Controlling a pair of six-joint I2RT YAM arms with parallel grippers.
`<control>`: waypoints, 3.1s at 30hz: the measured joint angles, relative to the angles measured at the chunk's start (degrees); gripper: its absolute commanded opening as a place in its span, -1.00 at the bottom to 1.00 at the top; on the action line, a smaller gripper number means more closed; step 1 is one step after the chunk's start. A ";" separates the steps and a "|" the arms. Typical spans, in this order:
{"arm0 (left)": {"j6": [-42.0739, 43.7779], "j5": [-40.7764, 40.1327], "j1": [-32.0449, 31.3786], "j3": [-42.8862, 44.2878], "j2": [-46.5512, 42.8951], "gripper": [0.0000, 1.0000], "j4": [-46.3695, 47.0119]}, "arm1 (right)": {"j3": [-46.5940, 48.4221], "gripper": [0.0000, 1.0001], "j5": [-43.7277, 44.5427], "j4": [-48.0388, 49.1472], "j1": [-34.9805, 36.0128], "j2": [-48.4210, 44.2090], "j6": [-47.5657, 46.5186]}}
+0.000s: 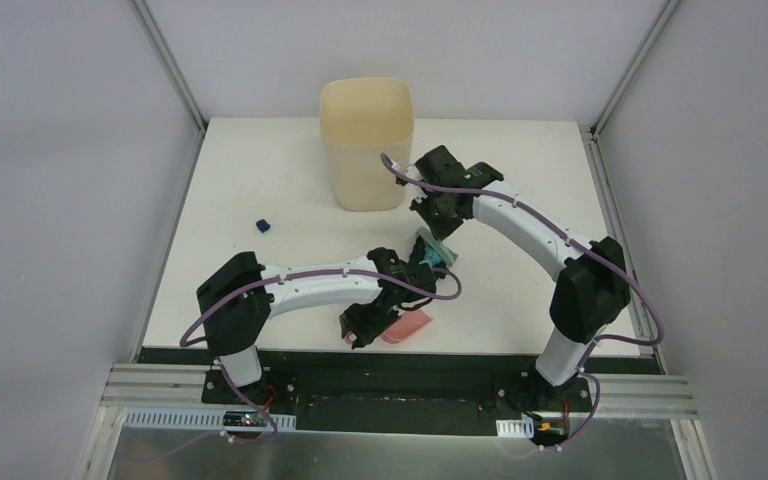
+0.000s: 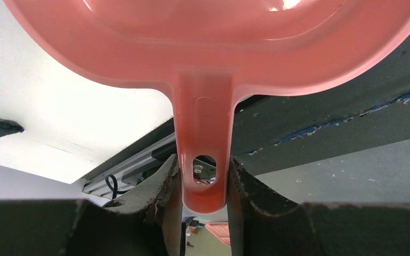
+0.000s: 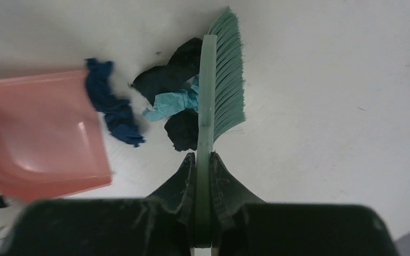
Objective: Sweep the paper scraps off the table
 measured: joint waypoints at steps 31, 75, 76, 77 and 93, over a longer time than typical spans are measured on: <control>3.04 -2.45 0.76 3.04 -3.56 -0.61 -2.10 | 5.25 -1.00 -28.52 -14.43 -10.38 -8.92 4.17; -3.21 -0.15 2.25 0.52 4.87 -0.58 -4.94 | 1.07 -1.00 -30.73 -8.98 -1.53 -0.09 7.08; -3.21 -0.48 2.25 0.52 4.87 -0.57 -4.90 | 0.90 -1.00 -31.01 -9.01 -1.51 -0.39 7.10; -3.21 -0.98 2.25 0.52 4.87 -0.57 -4.72 | 0.76 -1.00 -31.23 -9.03 -1.51 -0.76 7.08; -7.72 -10.91 2.21 -11.80 -3.82 -0.60 8.20 | 0.81 -1.00 -20.83 -8.22 -3.06 -4.98 6.75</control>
